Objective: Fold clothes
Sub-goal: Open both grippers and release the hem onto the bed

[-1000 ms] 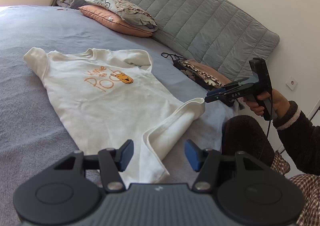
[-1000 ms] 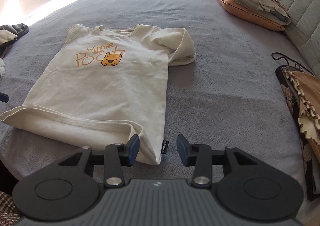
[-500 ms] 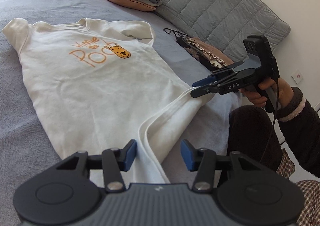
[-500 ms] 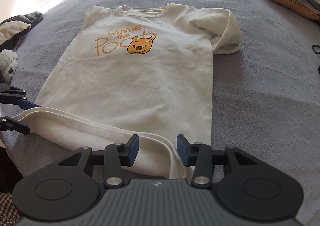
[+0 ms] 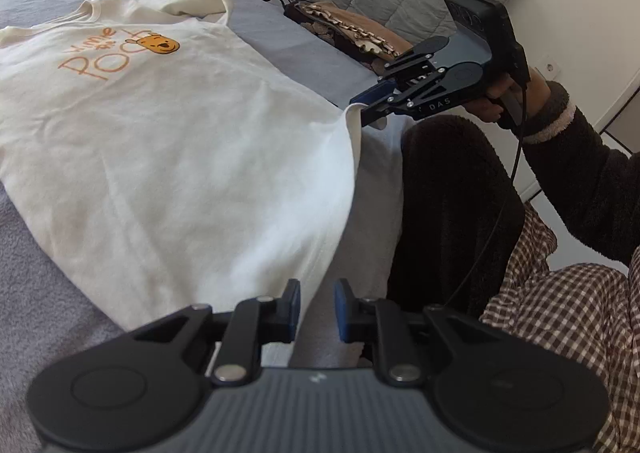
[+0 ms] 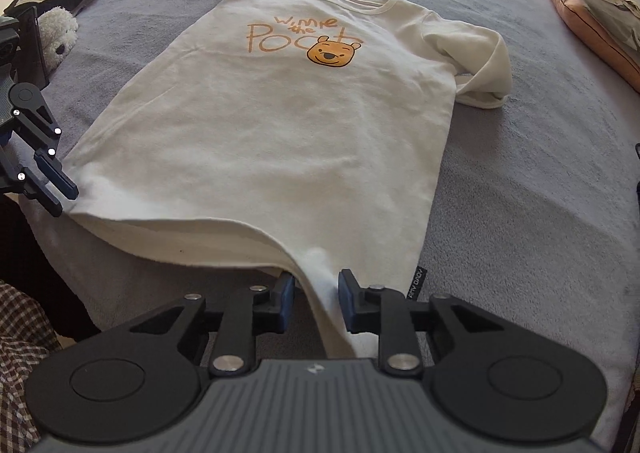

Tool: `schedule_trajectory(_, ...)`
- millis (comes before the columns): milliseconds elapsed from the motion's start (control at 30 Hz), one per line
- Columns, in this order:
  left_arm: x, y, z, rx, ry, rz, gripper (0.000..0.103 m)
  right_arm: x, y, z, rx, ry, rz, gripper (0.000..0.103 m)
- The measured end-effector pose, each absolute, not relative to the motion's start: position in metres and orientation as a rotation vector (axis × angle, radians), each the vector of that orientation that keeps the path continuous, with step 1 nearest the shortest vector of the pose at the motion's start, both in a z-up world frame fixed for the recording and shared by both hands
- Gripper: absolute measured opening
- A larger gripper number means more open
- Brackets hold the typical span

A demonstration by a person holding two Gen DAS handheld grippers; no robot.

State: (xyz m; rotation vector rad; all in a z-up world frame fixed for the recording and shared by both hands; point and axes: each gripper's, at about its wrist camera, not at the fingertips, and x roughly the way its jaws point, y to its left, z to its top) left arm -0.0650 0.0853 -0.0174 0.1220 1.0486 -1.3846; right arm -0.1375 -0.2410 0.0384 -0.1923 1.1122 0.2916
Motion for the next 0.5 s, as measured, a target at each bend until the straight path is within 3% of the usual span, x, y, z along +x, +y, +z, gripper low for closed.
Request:
schedule_trajectory(100,-0.07,0.086,-0.018,0.16,1.045,-1.387,0.025,-0.151,-0.243,0.044,-0.233,1.109,0.311,0.027)
schedule_trajectory(200,-0.06,0.095,-0.012,0.112,1.0,-1.306,0.047,-0.158,-0.253,0.052,-0.225,1.083,0.29,0.036)
schedule_trajectory(267,-0.049,0.104,-0.007,0.051,0.967,-1.228,0.066,-0.156,-0.262,0.056,-0.198,1.062,0.255,0.04)
schedule_trajectory(367,-0.032,0.117,-0.003,-0.051,0.925,-1.09,0.077,-0.143,-0.277,0.057,-0.131,1.037,0.184,0.043)
schedule_trajectory(500,-0.003,0.126,-0.003,-0.165,0.882,-0.845,0.08,-0.114,-0.297,0.052,0.017,0.998,0.083,0.044)
